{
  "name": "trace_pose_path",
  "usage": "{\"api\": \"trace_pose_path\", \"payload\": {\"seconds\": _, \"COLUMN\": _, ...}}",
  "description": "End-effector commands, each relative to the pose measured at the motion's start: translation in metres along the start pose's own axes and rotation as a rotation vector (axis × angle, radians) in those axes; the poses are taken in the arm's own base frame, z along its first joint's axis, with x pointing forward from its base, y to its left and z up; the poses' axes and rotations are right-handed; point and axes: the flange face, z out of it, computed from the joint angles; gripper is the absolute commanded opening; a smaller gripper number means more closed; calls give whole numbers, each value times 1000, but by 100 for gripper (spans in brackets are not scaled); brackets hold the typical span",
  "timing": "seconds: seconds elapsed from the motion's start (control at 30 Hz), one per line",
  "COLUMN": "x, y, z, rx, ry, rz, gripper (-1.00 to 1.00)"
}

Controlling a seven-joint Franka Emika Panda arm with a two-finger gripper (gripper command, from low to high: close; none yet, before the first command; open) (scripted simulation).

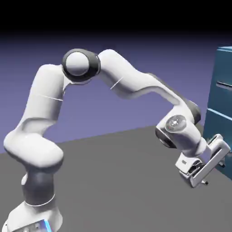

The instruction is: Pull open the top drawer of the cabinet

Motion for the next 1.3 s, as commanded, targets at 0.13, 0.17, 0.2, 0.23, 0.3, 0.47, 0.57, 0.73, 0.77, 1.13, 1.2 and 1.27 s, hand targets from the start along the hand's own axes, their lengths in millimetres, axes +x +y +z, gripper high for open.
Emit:
{"api": "trace_pose_path", "payload": {"seconds": 0.13, "x": -18, "y": -23, "z": 4, "rx": 129, "ry": -33, "rz": 87, "gripper": 0}}
{"api": "trace_pose_path", "payload": {"seconds": 0.17, "x": -24, "y": -28, "z": 4, "rx": 155, "ry": -45, "rz": 100, "gripper": 0}}
{"api": "trace_pose_path", "payload": {"seconds": 0.2, "x": -31, "y": -32, "z": 3, "rx": 182, "ry": -59, "rz": 111, "gripper": 0}}
{"api": "trace_pose_path", "payload": {"seconds": 0.23, "x": -38, "y": -36, "z": 3, "rx": 209, "ry": -75, "rz": 120, "gripper": 0}}
{"api": "trace_pose_path", "payload": {"seconds": 0.3, "x": -56, "y": -43, "z": 1, "rx": 261, "ry": -113, "rz": 134, "gripper": 0}}
{"api": "trace_pose_path", "payload": {"seconds": 0.47, "x": -113, "y": -53, "z": -7, "rx": 378, "ry": -242, "rz": 143, "gripper": 0}}
{"api": "trace_pose_path", "payload": {"seconds": 0.57, "x": -157, "y": -51, "z": -14, "rx": 433, "ry": -341, "rz": 130, "gripper": 0}}
{"api": "trace_pose_path", "payload": {"seconds": 0.73, "x": -242, "y": -31, "z": -29, "rx": 489, "ry": -536, "rz": 85, "gripper": 0}}
{"api": "trace_pose_path", "payload": {"seconds": 0.77, "x": -260, "y": -23, "z": -32, "rx": 494, "ry": -578, "rz": 73, "gripper": 0}}
{"api": "trace_pose_path", "payload": {"seconds": 1.13, "x": -340, "y": -10, "z": -21, "rx": 495, "ry": -712, "rz": 29, "gripper": 0}}
{"api": "trace_pose_path", "payload": {"seconds": 1.2, "x": -346, "y": -15, "z": -13, "rx": 494, "ry": -713, "rz": 29, "gripper": 0}}
{"api": "trace_pose_path", "payload": {"seconds": 1.27, "x": -348, "y": -16, "z": -11, "rx": 494, "ry": -713, "rz": 30, "gripper": -100}}
